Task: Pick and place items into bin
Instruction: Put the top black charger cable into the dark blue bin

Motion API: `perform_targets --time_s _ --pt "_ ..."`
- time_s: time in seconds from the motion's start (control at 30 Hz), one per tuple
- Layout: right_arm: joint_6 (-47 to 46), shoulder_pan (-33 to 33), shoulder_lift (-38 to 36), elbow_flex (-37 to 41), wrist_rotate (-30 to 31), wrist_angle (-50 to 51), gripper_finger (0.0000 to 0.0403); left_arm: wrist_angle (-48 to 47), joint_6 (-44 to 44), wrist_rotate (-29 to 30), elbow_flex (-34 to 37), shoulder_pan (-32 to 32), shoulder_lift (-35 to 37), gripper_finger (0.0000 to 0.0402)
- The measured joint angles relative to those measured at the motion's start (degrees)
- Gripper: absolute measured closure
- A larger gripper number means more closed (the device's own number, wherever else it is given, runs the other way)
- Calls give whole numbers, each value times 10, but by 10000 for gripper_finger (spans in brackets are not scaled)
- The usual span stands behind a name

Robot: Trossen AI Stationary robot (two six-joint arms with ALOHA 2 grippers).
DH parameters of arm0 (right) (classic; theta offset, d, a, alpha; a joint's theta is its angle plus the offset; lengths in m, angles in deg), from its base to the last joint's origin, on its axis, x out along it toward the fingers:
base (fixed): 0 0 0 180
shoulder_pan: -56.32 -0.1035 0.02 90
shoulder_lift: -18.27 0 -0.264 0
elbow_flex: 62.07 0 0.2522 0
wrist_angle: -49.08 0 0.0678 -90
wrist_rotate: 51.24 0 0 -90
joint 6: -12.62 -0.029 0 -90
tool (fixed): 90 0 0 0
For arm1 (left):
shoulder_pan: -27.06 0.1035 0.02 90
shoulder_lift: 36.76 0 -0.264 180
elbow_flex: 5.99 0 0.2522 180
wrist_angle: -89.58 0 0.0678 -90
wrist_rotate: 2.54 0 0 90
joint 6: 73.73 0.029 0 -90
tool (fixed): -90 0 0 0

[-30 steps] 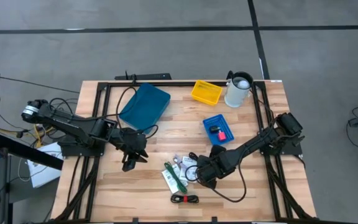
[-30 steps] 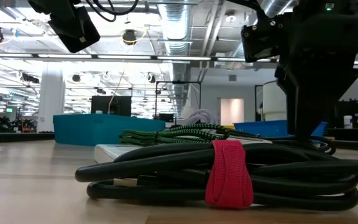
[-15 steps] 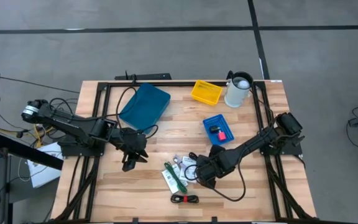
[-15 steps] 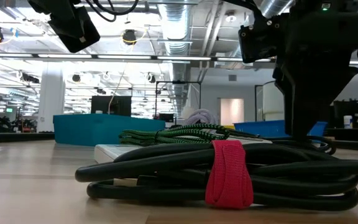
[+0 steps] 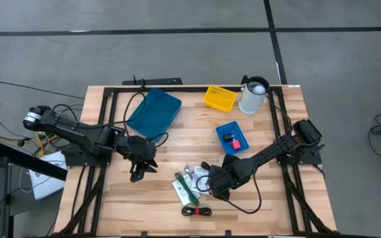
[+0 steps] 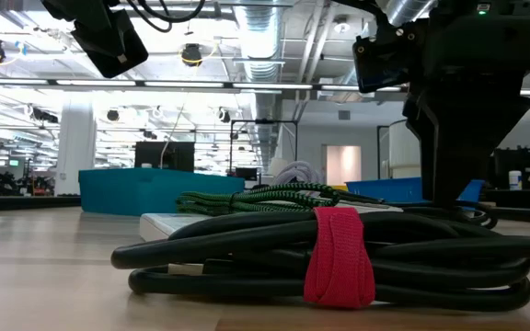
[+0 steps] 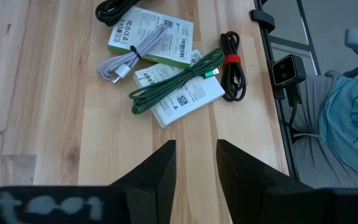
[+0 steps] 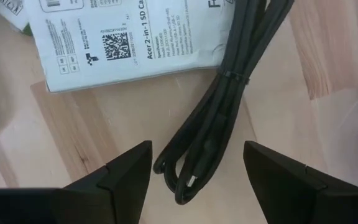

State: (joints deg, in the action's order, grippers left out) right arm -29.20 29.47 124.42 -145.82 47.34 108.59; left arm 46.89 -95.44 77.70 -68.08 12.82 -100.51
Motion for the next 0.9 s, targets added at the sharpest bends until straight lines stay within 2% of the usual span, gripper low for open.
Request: perform_targets --time_s 0.3,0.67,0.9 --pt "88 -4 0 0 -1 -2 153 0 0 0 0 0 0 298" --pt "66 14 0 0 0 -4 171 0 -1 -1 0 0 0 298" --pt "42 20 0 34 -37 -53 189 0 -1 -1 0 0 0 298"
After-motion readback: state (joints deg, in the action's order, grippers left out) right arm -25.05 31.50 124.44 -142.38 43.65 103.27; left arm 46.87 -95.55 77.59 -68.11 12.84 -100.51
